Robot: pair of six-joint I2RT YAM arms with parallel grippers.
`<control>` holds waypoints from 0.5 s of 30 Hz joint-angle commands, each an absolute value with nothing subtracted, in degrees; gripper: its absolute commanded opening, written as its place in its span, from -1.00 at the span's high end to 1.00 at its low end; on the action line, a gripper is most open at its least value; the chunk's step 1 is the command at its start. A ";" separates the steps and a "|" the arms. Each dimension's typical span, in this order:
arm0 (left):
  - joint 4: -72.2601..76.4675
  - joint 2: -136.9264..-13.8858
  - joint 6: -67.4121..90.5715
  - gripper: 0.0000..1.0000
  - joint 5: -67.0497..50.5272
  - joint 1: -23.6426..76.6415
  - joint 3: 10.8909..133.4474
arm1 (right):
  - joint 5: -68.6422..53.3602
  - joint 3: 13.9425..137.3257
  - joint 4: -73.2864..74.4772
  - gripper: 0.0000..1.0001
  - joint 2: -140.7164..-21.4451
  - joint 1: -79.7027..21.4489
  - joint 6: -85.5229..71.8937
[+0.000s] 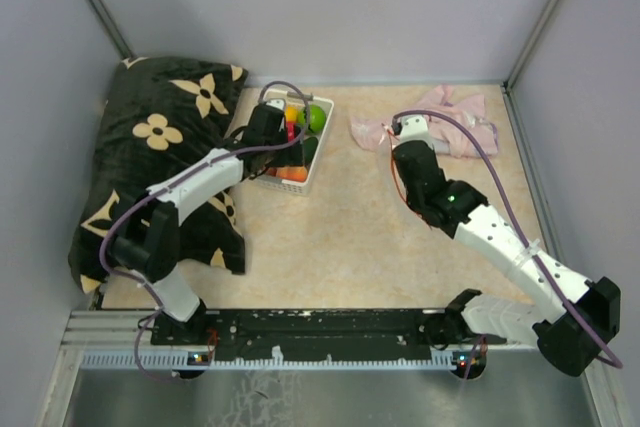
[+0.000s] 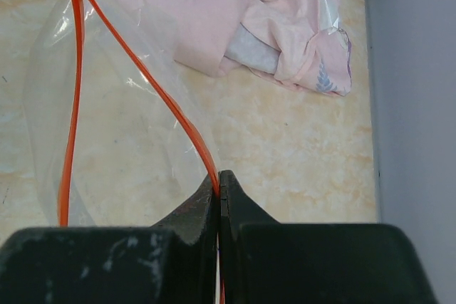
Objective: Place the food in the zip-top bag and seal the zipper
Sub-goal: Pick up the fake fruit from the bin.
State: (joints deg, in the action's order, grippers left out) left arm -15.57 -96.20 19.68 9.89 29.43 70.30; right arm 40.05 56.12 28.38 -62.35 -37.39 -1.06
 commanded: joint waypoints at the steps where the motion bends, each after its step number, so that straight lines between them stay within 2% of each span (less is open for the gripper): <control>1: -24.04 -100.83 15.57 -0.91 9.06 28.77 77.00 | 41.93 56.37 26.22 1.00 -61.76 -37.81 -0.63; 15: -32.32 -113.88 13.01 -0.99 3.08 28.57 86.33 | 40.57 56.35 26.11 1.00 -60.68 -37.82 -1.22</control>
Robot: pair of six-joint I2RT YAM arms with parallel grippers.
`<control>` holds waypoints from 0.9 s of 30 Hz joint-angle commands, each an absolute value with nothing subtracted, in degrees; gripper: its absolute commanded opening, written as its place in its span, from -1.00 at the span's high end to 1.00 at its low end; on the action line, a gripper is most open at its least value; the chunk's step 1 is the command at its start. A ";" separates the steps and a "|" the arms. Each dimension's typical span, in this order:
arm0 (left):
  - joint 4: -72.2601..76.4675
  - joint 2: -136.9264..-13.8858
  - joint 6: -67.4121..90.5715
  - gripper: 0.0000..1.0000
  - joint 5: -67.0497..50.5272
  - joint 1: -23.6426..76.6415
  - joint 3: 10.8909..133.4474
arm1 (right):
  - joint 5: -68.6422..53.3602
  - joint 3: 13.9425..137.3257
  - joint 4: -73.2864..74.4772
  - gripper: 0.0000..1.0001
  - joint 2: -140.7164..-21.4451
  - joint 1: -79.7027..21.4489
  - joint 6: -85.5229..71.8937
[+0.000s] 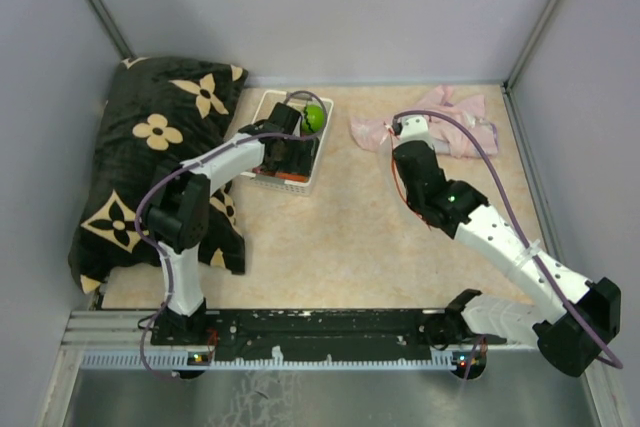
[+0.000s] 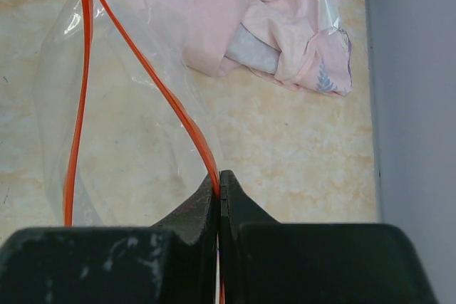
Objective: Place the food in the zip-top bag and seal the zipper
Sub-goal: Pick up the fake fruit from the bin.
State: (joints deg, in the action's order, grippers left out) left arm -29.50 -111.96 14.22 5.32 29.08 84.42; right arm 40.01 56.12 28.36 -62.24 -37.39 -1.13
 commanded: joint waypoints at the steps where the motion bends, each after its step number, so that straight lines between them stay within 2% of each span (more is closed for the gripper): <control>1: -32.40 -114.25 13.07 -0.99 2.96 28.58 86.39 | 40.55 56.34 26.16 1.00 -60.65 -37.84 -1.23; 7: -32.17 -115.94 13.18 -0.98 2.03 28.64 86.31 | 40.00 56.30 25.97 0.98 -60.64 -37.80 -1.31; 12: -31.79 -114.64 13.53 -0.89 2.56 28.58 85.82 | 40.00 56.25 25.87 0.97 -60.62 -37.85 -1.31; 24: -23.49 -101.71 16.21 -0.38 1.46 28.57 77.58 | 39.72 57.01 26.53 0.96 -60.80 -38.03 -1.48; 27: -18.61 -96.23 16.70 -0.31 -0.29 28.63 73.39 | 40.17 57.52 26.95 0.97 -61.18 -38.78 -1.41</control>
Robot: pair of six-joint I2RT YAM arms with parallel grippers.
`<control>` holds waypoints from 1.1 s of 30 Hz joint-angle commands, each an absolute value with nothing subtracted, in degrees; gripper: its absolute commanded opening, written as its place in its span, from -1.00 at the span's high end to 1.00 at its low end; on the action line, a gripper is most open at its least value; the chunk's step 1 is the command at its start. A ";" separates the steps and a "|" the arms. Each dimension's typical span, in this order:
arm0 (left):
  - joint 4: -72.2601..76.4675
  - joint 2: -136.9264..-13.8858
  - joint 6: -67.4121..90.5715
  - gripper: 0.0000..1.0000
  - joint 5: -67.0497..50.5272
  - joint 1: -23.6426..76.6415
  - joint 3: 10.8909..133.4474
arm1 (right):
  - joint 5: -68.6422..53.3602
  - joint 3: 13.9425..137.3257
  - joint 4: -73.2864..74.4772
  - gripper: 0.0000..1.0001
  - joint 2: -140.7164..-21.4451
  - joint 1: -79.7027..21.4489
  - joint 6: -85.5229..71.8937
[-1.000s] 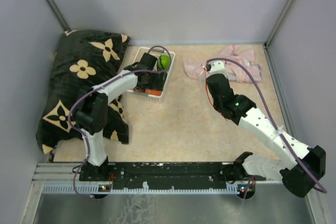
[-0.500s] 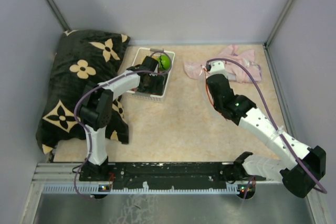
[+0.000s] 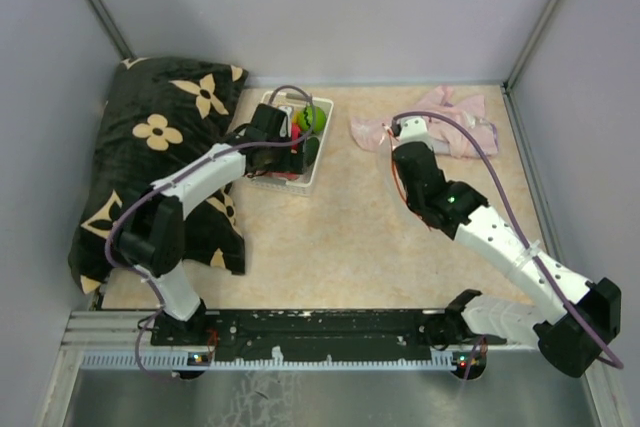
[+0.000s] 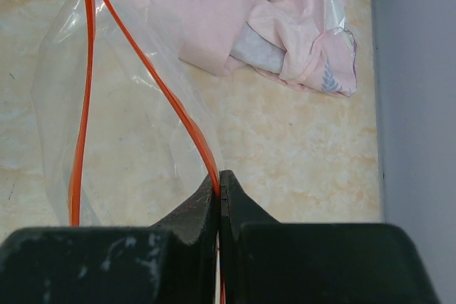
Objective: Place the food in the zip-top bag and seal the zipper
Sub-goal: Pick up the fake fruit from the bin, then place the fake fruit in the zipper food storage bag.
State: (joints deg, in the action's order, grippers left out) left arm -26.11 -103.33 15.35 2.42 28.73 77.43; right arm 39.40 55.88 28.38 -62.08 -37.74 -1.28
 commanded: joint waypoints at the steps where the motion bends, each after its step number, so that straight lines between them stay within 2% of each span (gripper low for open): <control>1: -17.08 -94.49 16.80 -0.30 -1.03 28.64 71.98 | 40.57 57.63 27.04 0.97 -61.43 -39.08 -1.41; 7: -9.89 -85.58 19.92 -0.23 -6.90 28.65 65.54 | 44.22 58.68 27.68 0.97 -65.05 -42.47 -2.22; 17: 2.94 -73.72 27.97 -0.21 -16.36 28.94 53.42 | 34.09 59.66 21.42 0.97 -74.46 -44.61 -7.42; 26: 12.80 -72.80 34.16 -0.17 -21.90 32.15 49.02 | 28.58 60.69 17.67 0.99 -79.80 -45.35 -11.23; 33: 19.69 -76.55 37.75 -0.16 -20.03 36.85 47.80 | 24.37 60.56 15.79 0.99 -79.76 -45.40 -13.55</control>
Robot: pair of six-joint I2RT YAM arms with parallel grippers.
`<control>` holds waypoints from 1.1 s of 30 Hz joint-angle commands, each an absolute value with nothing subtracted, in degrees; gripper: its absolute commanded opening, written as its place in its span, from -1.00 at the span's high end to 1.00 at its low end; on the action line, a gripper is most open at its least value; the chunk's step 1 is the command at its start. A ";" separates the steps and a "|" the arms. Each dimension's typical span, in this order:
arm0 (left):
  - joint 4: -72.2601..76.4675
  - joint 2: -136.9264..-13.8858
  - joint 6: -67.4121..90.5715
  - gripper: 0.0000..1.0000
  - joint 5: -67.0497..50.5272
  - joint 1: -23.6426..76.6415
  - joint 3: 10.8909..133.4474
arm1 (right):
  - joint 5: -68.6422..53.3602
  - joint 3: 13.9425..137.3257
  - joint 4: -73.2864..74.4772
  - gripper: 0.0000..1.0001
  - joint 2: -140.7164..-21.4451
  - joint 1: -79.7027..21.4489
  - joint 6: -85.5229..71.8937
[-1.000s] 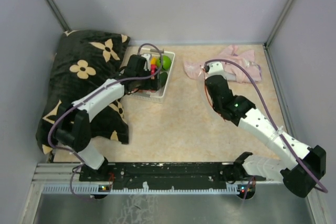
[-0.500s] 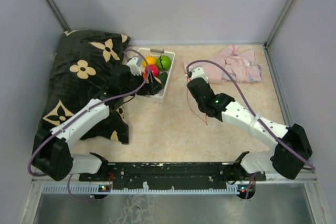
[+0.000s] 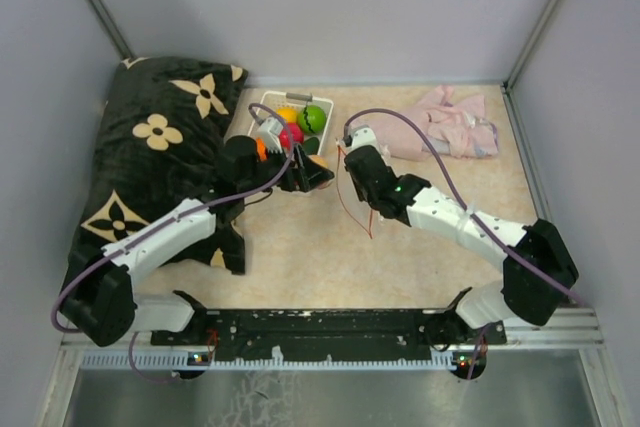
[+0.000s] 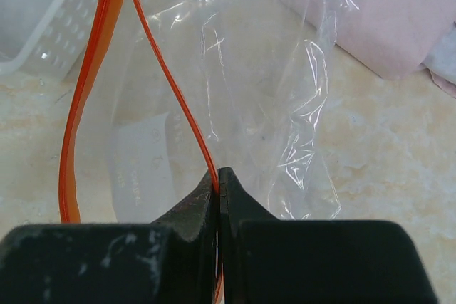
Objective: Place the food in the zip-top bag and seal the zipper
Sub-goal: Place the fake fruit in the zipper food storage bag.
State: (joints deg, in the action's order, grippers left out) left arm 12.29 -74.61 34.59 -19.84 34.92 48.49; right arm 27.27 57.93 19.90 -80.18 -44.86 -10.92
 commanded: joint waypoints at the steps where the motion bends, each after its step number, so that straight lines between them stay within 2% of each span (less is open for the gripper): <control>1: 20.94 -77.08 38.64 -0.16 -19.71 37.10 47.55 | 23.93 60.56 15.66 0.99 -79.66 -45.41 -13.82; 8: 29.36 -80.97 42.97 -0.15 -18.18 39.95 46.42 | 20.36 59.71 14.54 0.99 -78.70 -45.45 -15.69; 15: 32.18 -84.63 35.23 -0.17 -17.78 41.04 45.52 | 17.66 60.99 16.49 0.99 -77.06 -45.41 -15.38; 19: 35.63 -84.64 30.65 -0.17 -17.61 41.13 42.95 | 16.01 62.38 18.19 0.99 -75.83 -45.35 -14.53; 27: 32.41 -83.26 20.50 -0.19 -15.77 42.15 41.47 | 11.82 63.99 19.57 0.99 -73.37 -44.16 -14.77; 33: 34.35 -81.29 18.38 -0.21 -15.23 42.43 37.89 | 8.32 63.50 18.68 0.99 -71.66 -41.89 -16.25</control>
